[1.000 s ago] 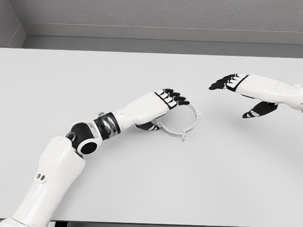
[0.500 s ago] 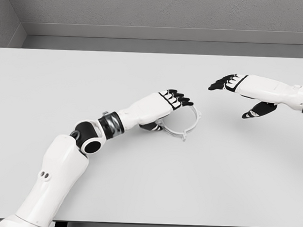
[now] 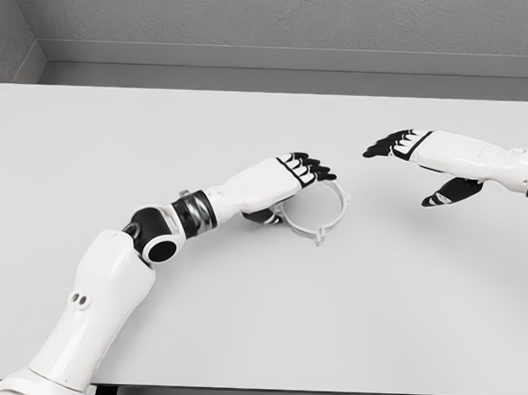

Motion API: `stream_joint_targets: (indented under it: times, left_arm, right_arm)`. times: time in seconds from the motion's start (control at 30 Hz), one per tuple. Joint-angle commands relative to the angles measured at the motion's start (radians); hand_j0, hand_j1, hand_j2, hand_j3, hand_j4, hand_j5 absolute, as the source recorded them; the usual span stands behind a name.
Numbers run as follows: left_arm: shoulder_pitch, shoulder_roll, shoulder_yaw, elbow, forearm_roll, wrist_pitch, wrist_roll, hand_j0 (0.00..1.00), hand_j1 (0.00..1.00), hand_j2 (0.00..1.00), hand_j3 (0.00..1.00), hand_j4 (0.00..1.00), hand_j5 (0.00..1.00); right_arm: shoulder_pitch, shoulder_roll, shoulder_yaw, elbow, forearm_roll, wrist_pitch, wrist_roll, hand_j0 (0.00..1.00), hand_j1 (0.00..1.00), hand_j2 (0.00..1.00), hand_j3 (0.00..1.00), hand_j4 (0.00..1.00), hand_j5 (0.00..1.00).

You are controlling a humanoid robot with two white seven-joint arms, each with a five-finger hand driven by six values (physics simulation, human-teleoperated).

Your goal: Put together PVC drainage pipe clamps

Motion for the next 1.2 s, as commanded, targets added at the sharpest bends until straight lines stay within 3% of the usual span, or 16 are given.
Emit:
stream_joint_targets:
  times: [0.0, 1.17]
  left_arm:
    - [0.000, 0.000, 0.001, 0.000, 0.008, 0.001, 0.000, 1.00, 1.00, 1.00, 1.00, 1.00, 1.00]
    - [-0.012, -0.008, 0.016, -0.008, 0.016, 0.001, 0.000, 1.00, 1.00, 1.00, 1.00, 1.00, 1.00]
  right_arm:
    - [0.000, -0.001, 0.000, -0.001, -0.006, 0.003, 0.000, 1.00, 1.00, 1.00, 1.00, 1.00, 1.00]
    - [0.002, 0.000, 0.006, -0.004, -0.005, 0.003, 0.000, 1.00, 1.00, 1.00, 1.00, 1.00, 1.00]
